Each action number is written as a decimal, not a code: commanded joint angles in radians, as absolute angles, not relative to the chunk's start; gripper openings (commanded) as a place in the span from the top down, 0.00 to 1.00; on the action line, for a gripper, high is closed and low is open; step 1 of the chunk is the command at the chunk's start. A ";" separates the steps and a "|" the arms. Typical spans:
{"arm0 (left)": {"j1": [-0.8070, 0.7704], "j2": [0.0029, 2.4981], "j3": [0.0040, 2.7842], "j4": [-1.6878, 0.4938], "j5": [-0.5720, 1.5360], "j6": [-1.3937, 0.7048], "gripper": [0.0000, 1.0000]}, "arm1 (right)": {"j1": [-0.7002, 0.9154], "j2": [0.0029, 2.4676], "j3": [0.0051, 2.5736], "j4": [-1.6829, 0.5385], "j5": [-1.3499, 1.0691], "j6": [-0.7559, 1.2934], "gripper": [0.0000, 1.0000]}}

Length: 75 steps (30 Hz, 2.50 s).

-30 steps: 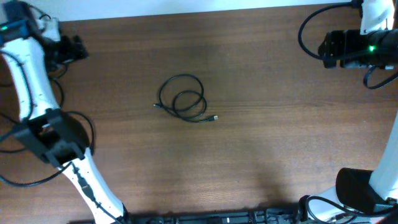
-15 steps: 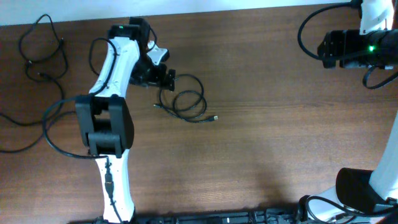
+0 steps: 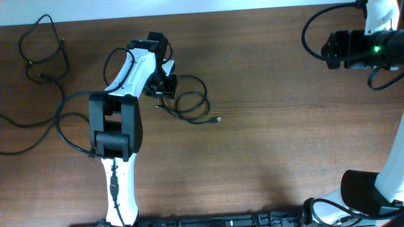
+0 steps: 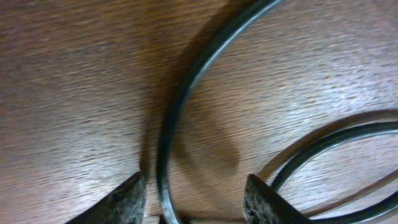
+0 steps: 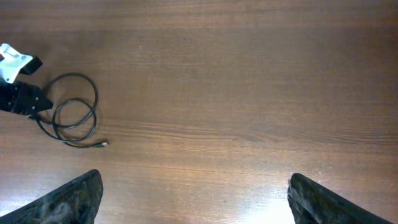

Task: Untangle cables
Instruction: 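Reach the left gripper to the center coil and grasp the last cable, then drag the last black cable to the left side and release it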

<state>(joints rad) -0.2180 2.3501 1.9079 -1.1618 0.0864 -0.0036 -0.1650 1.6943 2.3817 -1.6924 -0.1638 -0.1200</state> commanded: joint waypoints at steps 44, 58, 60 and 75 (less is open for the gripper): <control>0.363 1.536 2.176 -1.626 -0.155 -0.093 1.00 | -0.170 1.695 2.378 -1.699 -0.192 -0.123 0.06; 0.812 1.537 1.787 -1.470 -0.487 -0.381 1.00 | -0.171 1.695 2.378 -1.698 -0.191 -0.124 0.06; 0.870 1.537 1.721 -1.401 -0.486 -0.382 1.00 | -0.171 1.695 2.378 -1.698 -0.191 -0.124 0.06; 0.957 1.536 1.514 -1.139 -0.144 -0.184 0.04 | -0.171 1.695 2.378 -1.699 -0.191 -0.123 0.06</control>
<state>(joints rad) 0.9691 1.5455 1.5188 -1.1538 -0.3130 -0.3313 -0.1650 1.6943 2.3817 -1.6924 -0.1791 -0.1200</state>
